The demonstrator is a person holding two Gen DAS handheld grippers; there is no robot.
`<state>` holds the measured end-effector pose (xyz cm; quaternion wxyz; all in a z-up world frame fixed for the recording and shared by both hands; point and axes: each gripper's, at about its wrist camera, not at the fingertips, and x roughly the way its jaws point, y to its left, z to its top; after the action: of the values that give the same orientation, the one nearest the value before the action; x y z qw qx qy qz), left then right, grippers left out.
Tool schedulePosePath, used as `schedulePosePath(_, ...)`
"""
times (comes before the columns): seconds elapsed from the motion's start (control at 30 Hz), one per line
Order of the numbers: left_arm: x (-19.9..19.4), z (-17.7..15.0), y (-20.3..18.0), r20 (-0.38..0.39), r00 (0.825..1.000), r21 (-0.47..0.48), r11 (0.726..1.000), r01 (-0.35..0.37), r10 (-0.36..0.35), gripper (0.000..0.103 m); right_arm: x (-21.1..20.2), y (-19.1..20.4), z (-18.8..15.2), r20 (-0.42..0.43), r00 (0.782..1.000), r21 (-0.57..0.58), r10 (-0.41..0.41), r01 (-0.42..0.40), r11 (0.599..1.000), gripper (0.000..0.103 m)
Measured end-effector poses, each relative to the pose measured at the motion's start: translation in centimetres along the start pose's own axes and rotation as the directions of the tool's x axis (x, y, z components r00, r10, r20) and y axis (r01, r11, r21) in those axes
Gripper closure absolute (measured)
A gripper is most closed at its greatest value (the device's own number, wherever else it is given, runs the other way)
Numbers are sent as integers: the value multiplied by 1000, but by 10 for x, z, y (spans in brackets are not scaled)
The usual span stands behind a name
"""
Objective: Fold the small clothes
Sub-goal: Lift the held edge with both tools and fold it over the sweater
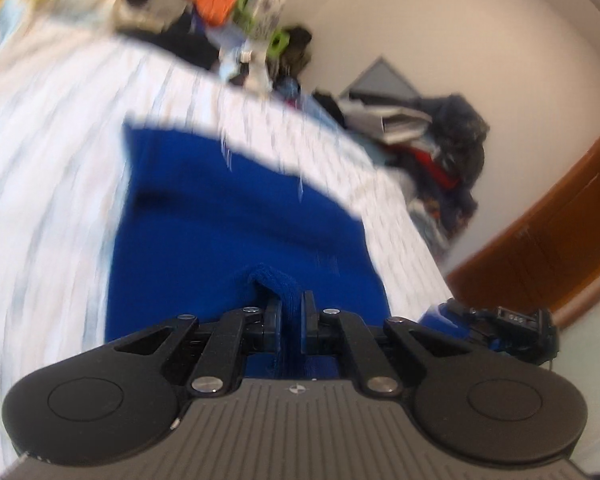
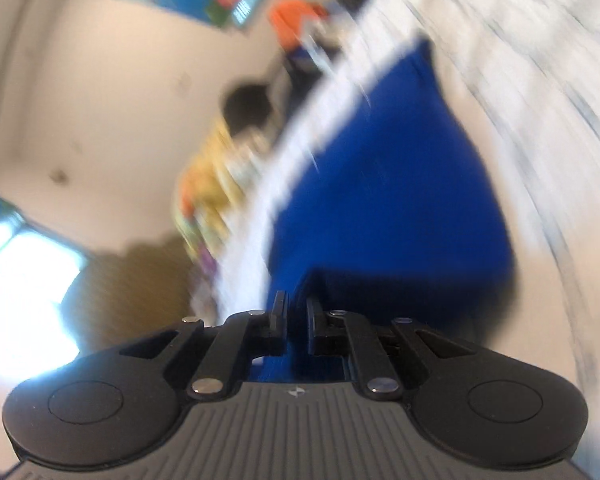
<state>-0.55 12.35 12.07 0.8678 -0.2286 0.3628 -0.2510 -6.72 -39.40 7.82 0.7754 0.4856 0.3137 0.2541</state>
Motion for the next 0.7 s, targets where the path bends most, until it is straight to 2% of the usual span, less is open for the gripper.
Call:
schedulePosePath(0.1, 60, 60, 11, 38, 999, 5, 999, -35, 34, 96, 42, -16, 70, 109, 994, 42, 23, -28, 999, 94)
schedulePosePath(0.17, 105, 94, 14, 72, 993, 35, 995, -94, 92, 94, 79, -27, 112, 175, 985, 51, 2, -11, 999, 94)
schedulePosePath(0.2, 125, 107, 19, 97, 985, 35, 988, -147, 143, 92, 93, -35, 131, 204, 979, 66, -30, 17, 998, 92)
schedulePosePath(0.23, 141, 116, 26, 112, 972, 29, 977, -211, 207, 82, 110, -45, 145, 223, 971, 94, -86, 66, 993, 88)
schedulePosePath(0.27, 153, 125, 30, 83, 958, 1, 962, -274, 273, 74, 125, -52, 154, 208, 960, 122, -189, 166, 979, 74)
schedulePosePath(0.3, 158, 128, 34, 45, 957, -26, 958, -285, 286, 64, 137, -50, 157, 166, 941, 136, -296, 275, 952, 61)
schedulePosePath(0.33, 155, 127, 34, 46, 967, -25, 968, -250, 251, 53, 143, -45, 154, 131, 932, 100, -337, 326, 940, 59)
schedulePosePath(0.37, 145, 121, 34, 72, 973, 0, 975, -222, 221, 44, 145, -37, 147, 98, 944, 7, -317, 317, 948, 57)
schedulePosePath(0.4, 133, 113, 33, 104, 971, 31, 975, -222, 218, 21, 149, -26, 138, 59, 954, -92, -294, 298, 950, 54)
schedulePosePath(0.43, 124, 105, 32, 138, 965, 63, 970, -234, 224, 7, 146, -19, 127, 28, 959, -176, -282, 282, 943, 45)
schedulePosePath(0.47, 117, 99, 32, 169, 957, 96, 962, -255, 237, 5, 145, -13, 115, 13, 957, -242, -290, 285, 928, 42)
schedulePosePath(0.53, 116, 90, 27, 184, 942, 184, 932, -313, 280, 9, 148, -5, 101, -20, 942, -334, -336, 311, 890, 42)
schedulePosePath(0.6, 127, 86, 21, 183, 927, 257, 894, -367, 328, 16, 156, -4, 95, -89, 931, -380, -355, 298, 876, 42)
schedulePosePath(0.7, 154, 83, 15, 214, 913, 377, 833, -406, 348, 13, 170, -4, 73, -185, 905, -437, -383, 273, 857, 42)
